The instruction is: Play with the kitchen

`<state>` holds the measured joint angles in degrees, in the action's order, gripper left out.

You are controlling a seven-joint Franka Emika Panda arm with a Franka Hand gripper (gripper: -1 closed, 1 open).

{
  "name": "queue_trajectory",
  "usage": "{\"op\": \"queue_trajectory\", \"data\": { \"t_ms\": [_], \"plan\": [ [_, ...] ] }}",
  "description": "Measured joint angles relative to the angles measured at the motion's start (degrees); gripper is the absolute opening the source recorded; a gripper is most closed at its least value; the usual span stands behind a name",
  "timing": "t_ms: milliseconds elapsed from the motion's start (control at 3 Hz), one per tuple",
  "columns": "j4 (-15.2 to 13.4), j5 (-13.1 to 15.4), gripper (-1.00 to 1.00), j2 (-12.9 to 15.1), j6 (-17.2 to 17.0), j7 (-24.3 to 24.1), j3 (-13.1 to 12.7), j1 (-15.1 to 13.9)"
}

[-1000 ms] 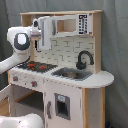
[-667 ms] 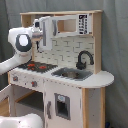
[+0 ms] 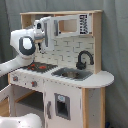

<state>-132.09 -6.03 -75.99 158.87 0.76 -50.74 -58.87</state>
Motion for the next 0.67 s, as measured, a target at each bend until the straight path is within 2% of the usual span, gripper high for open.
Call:
{"op": "queue_trajectory", "data": {
  "t_ms": [667],
  "plan": [
    [-3.94,-0.78,-1.00,4.23,7.68,0.00,2.37,5.90]
  ]
}}
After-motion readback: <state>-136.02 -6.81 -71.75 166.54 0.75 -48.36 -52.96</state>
